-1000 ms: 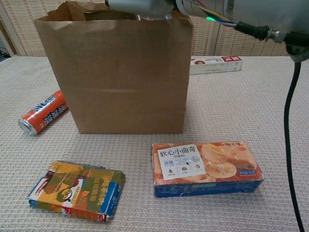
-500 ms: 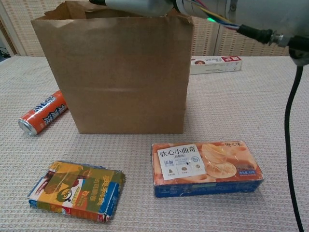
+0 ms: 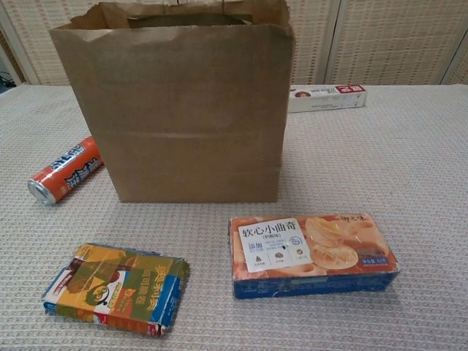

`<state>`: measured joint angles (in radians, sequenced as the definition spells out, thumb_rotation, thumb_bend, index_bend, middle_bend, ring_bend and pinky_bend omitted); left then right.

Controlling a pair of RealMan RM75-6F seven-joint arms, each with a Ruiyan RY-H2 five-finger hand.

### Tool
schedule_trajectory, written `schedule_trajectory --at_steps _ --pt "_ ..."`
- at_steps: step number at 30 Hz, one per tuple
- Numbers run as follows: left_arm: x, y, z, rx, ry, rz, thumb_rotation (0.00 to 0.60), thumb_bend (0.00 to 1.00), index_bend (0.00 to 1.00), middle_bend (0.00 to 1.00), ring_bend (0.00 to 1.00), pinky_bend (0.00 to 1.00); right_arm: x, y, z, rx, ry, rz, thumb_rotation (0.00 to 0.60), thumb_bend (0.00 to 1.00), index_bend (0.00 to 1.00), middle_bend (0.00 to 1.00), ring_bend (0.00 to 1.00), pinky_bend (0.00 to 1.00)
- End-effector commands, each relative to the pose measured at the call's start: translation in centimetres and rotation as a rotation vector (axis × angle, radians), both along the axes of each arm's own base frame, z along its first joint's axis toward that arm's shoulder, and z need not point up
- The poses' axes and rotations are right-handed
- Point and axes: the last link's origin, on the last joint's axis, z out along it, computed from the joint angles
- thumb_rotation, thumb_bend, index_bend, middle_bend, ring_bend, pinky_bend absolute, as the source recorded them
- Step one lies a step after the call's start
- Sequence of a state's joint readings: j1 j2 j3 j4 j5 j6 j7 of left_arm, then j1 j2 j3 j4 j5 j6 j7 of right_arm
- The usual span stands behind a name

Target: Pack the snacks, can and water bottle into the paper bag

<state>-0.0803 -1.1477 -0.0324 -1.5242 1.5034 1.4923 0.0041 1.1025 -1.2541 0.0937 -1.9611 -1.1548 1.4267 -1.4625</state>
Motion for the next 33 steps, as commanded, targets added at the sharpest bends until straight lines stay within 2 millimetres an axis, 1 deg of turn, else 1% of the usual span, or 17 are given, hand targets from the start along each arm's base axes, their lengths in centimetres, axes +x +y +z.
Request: schedule_trajectory --at_steps 1,3,5,6,8,9,12,15,16,19,22,24,26,30,33 --pt "0.0 0.0 0.0 0.003 0.005 0.001 0.600 0.39 0.07 0.00 0.00 0.00 -5.3 2.0 3.7 0.066 -0.196 -0.085 0.600 0.07 0.02 0.17 0.06 0.12" --pt "0.1 0.0 -0.1 0.006 0.010 0.001 0.600 0.39 0.07 0.00 0.00 0.00 -7.8 2.8 4.5 0.115 -0.283 -0.166 0.600 0.07 0.02 0.17 0.06 0.12" --pt "0.1 0.0 -0.1 0.009 0.014 0.002 0.600 0.39 0.07 0.00 0.00 0.00 -9.9 3.6 4.9 0.169 -0.346 -0.249 0.600 0.07 0.02 0.17 0.06 0.12" --pt "0.1 0.0 -0.2 0.012 0.017 0.002 0.600 0.39 0.07 0.00 0.00 0.00 -11.2 4.2 5.1 0.205 -0.383 -0.308 0.600 0.06 0.02 0.17 0.06 0.12" --pt "0.1 -0.1 -0.2 0.014 0.019 0.003 0.600 0.39 0.07 0.00 0.00 0.00 -13.1 5.0 5.2 0.257 -0.418 -0.402 0.600 0.02 0.02 0.17 0.07 0.12" --pt "0.1 0.0 -0.2 0.016 0.020 0.004 0.600 0.39 0.07 0.00 0.00 0.00 -14.4 5.6 5.2 0.297 -0.437 -0.469 0.600 0.01 0.02 0.17 0.07 0.12" --pt "0.2 0.0 -0.2 0.018 0.023 0.005 0.600 0.39 0.06 0.00 0.00 0.00 -17.2 7.2 4.6 0.414 -0.452 -0.641 0.600 0.00 0.01 0.17 0.07 0.12" --pt "0.2 0.0 -0.2 0.019 0.024 0.006 0.600 0.39 0.06 0.00 0.00 0.00 -19.3 8.5 3.6 0.525 -0.430 -0.765 0.600 0.00 0.00 0.17 0.06 0.12" --pt "0.2 0.0 -0.2 0.020 0.026 0.006 0.600 0.39 0.06 0.00 0.00 0.00 -19.7 8.9 3.3 0.553 -0.422 -0.787 0.600 0.00 0.00 0.17 0.07 0.12" --pt "0.2 0.0 -0.3 0.021 0.028 0.006 0.600 0.39 0.06 0.00 0.00 0.00 -20.3 9.6 1.8 0.621 -0.383 -0.807 0.600 0.00 0.00 0.17 0.07 0.12" --pt "0.2 0.0 -0.3 0.021 0.028 0.006 0.600 0.39 0.06 0.00 0.00 0.00 -20.0 10.0 -0.2 0.673 -0.349 -0.794 0.600 0.00 0.00 0.17 0.06 0.12" --pt "0.2 0.0 -0.3 0.021 0.028 0.006 0.600 0.39 0.06 0.00 0.00 0.00 -19.8 10.1 -1.1 0.692 -0.334 -0.793 0.600 0.00 0.00 0.16 0.06 0.12" --pt "0.2 0.0 -0.2 0.021 0.025 0.007 0.600 0.39 0.06 0.00 0.00 0.00 -19.3 10.3 -2.7 0.723 -0.304 -0.786 0.600 0.00 0.00 0.15 0.06 0.12" --pt "0.1 0.0 -0.2 0.018 0.021 0.006 0.600 0.39 0.06 0.00 0.00 0.00 -18.4 10.3 -5.4 0.753 -0.288 -0.792 0.600 0.00 0.00 0.09 0.01 0.11" --pt "0.1 0.0 -0.2 0.015 0.019 0.004 0.600 0.39 0.06 0.00 0.00 0.00 -17.9 10.2 -7.1 0.765 -0.259 -0.798 0.600 0.00 0.00 0.04 0.00 0.07"
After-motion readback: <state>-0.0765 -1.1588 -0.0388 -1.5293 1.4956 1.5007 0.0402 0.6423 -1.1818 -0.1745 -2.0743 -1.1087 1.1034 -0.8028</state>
